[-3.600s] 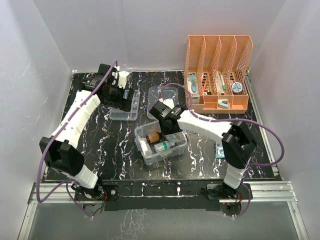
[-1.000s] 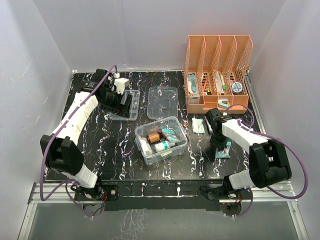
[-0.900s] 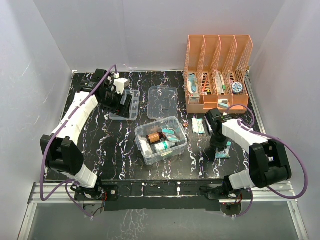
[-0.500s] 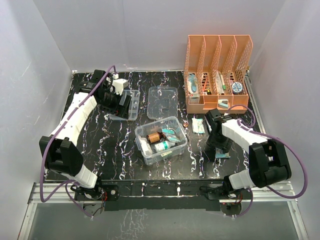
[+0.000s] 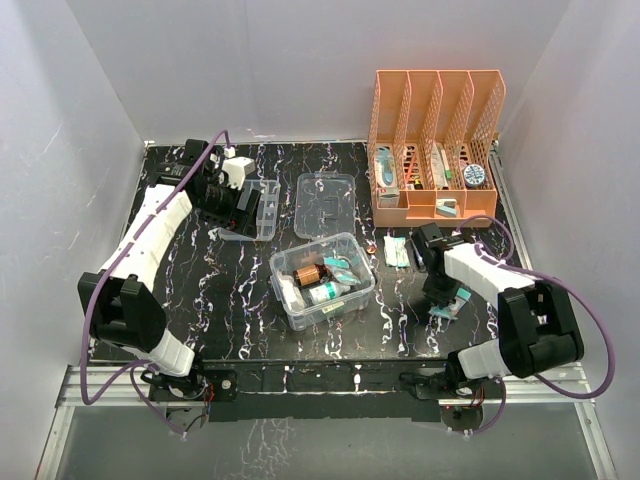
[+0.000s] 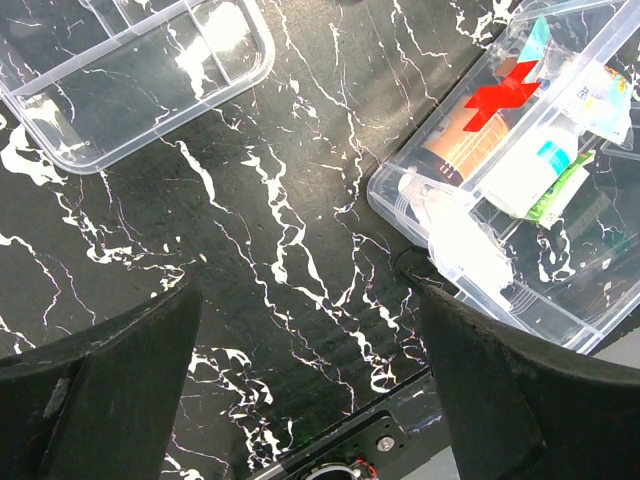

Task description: Organize the medicine kit

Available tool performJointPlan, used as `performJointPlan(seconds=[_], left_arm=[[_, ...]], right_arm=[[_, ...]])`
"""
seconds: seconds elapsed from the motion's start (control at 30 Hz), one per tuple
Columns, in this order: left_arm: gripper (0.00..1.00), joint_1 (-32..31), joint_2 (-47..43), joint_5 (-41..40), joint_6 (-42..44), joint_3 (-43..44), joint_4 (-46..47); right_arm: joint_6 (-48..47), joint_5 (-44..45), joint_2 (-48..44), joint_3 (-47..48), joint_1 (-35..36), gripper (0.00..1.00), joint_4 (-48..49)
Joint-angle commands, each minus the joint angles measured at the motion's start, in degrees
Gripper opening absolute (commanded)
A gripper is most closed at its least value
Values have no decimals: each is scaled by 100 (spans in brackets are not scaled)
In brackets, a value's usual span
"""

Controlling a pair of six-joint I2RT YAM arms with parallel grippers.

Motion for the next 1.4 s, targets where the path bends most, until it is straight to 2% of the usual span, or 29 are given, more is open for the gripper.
performJointPlan(seconds=[0.0,0.17,0.33,0.43,0.57,0.73,0.83,1.17,1.37], left_arm=[[88,63,-304,136,43,40,-173],[88,92,-246,59,12,98,-187],[88,135,-201,-35,-36,175,-169],[88,136,-141,-54,-75,243,-162],[88,144,-44,-92,-133,301,-175],[88,145,-70,-28,-77,271,-264],[88,148,-76,22,-5,298,-323],[87,141,51,35,-1,430,-465],[87,145,123,159,-12,559,-572]], right_arm=[[184,-3,-357,-14,0,0,87],[358,100,-1067,1065,232,0,-944],[625,386,-1128,3297,1016,0,-2213],[633,324,-586,4320,1685,0,-2247],[411,340,612,5558,2747,0,-2065],[-134,-12,1991,6815,3560,0,-2013],[-312,-247,2238,6798,3654,0,-1973],[-861,-817,1704,5267,3616,0,-1332],[-1432,-1350,2127,5204,3504,0,-1032]])
